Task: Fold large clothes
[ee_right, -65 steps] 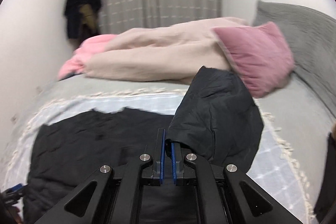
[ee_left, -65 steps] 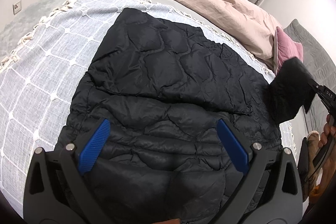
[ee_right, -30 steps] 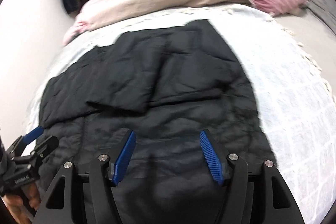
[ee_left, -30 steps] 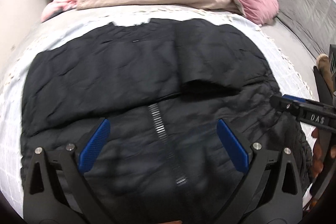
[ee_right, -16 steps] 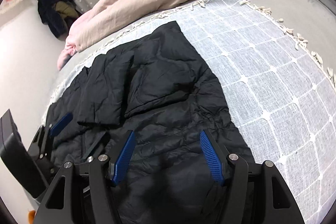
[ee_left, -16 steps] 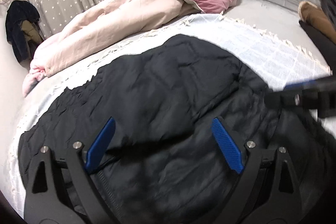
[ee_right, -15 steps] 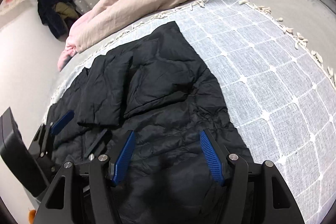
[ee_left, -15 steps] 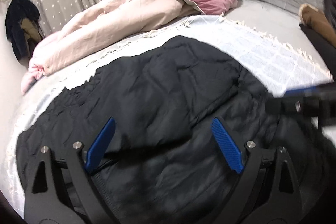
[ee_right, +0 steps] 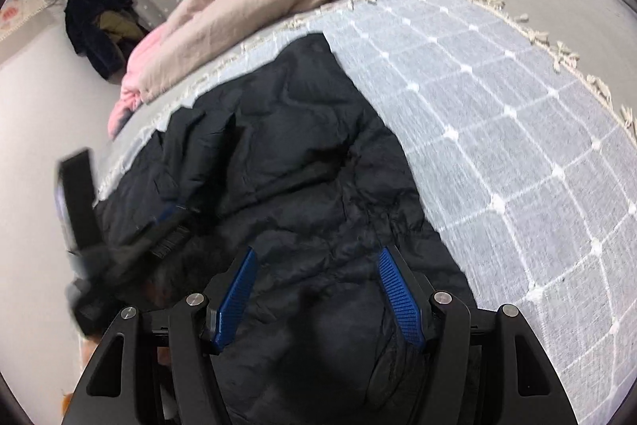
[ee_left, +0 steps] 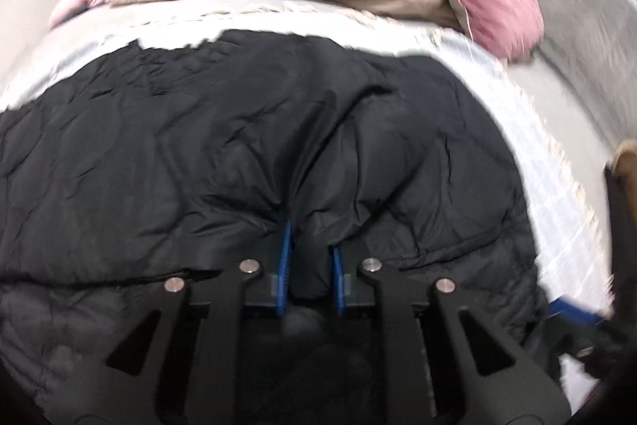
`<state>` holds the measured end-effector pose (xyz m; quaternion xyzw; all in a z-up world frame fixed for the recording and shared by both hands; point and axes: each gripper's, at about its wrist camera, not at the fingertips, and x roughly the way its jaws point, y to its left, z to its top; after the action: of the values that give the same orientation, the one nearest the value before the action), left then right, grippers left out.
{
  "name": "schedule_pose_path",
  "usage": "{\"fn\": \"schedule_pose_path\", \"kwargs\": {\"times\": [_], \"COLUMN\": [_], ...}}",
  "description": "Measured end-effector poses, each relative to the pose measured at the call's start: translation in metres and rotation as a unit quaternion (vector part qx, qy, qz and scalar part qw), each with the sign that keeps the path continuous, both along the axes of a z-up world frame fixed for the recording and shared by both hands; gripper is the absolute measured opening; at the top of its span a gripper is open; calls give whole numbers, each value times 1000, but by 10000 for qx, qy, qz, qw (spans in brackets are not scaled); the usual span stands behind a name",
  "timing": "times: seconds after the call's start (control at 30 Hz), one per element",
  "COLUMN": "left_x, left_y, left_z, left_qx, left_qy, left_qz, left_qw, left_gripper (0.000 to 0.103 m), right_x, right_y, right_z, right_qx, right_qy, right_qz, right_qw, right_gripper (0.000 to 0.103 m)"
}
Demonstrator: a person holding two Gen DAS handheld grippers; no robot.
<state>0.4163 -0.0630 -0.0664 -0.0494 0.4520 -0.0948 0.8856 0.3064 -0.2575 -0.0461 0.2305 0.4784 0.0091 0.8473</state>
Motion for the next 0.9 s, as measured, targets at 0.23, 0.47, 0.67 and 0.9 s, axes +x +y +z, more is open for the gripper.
{"fn": "schedule_pose_path", "kwargs": {"times": [0.23, 0.47, 0.67, 0.9], "left_x": [-15, -17, -18, -2], "left_y": [91, 173, 183, 171], "left_z": [28, 0, -5, 5], "left_qx": [-906, -1920, -2384, -1303], "left_qy": [-267, 341, 359, 256], "left_qz": [1335, 2118, 2156, 1891], "left_qw": [9865, 9577, 9463, 9729], "left_gripper": [19, 44, 54, 10], "right_x": [-2, 0, 4, 9], "right_y": [-3, -9, -6, -4], "right_z": [-2, -2, -5, -10], "right_qx": [-90, -49, -32, -87], "right_qy": [55, 88, 164, 196], "right_qz": [-64, -183, -194, -114], "right_qw": [9999, 9998, 9997, 9997], "right_gripper": [65, 65, 65, 65]}}
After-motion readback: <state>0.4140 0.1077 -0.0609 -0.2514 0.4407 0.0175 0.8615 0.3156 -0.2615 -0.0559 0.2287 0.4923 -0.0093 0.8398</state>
